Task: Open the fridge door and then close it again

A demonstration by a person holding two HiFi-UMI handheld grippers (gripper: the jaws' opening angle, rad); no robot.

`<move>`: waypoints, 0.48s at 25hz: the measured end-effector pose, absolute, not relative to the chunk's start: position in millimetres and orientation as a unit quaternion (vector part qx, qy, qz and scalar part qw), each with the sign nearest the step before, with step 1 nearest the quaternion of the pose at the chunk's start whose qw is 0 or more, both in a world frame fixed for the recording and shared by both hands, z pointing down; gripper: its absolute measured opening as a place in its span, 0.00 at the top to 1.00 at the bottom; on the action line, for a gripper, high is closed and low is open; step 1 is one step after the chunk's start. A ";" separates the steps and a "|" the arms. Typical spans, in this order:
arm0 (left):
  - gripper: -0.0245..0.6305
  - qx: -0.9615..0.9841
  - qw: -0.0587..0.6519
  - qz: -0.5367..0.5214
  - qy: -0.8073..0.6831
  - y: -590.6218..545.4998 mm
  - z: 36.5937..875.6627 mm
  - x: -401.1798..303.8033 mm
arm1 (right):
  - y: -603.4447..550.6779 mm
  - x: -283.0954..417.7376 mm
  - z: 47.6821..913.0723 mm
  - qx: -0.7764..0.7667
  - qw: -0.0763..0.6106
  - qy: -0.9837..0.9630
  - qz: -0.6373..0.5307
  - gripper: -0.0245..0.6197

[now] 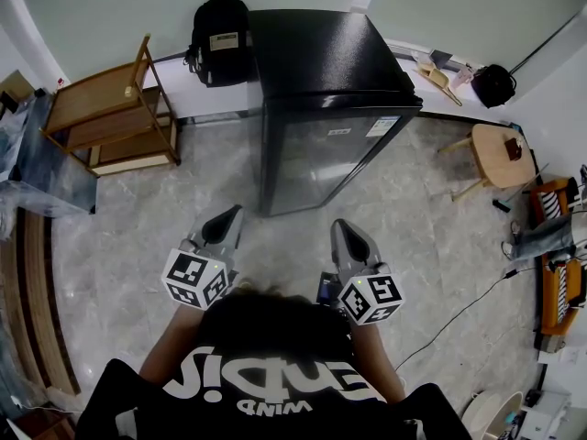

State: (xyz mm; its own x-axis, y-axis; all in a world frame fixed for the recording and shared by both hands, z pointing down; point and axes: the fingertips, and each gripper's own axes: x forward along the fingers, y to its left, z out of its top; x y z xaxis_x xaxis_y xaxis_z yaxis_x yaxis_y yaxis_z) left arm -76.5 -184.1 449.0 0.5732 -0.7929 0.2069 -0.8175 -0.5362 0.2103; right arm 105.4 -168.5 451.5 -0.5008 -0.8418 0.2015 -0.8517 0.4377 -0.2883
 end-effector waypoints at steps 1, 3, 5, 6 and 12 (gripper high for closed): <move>0.96 0.876 0.142 0.043 -0.459 -182.4 448.5 -76.3 | -167.5 104.9 451.0 0.500 0.014 -0.848 0.178 0.97; 0.96 0.876 0.143 0.043 -0.459 -179.6 447.9 -76.1 | -165.7 104.5 449.9 0.500 0.013 -0.848 0.177 0.97; 0.96 0.875 0.144 0.044 -0.460 -177.5 448.2 -77.2 | -164.6 103.4 449.2 0.500 0.014 -0.848 0.175 0.97; 0.96 0.874 0.144 0.045 -0.461 -176.7 448.5 -78.4 | -164.2 102.2 449.1 0.499 0.014 -0.849 0.174 0.97; 0.96 0.873 0.144 0.043 -0.464 -170.7 445.7 -85.0 | -159.2 95.9 445.9 0.495 0.016 -0.852 0.169 0.97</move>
State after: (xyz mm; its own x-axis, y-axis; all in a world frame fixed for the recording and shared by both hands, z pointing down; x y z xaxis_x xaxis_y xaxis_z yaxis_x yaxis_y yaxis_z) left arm -85.0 -170.7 445.7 0.5649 -0.7984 0.2085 -0.8230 -0.5271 0.2116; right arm 95.9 -159.2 445.9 -0.5088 -0.8385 0.1953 -0.8496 0.4522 -0.2715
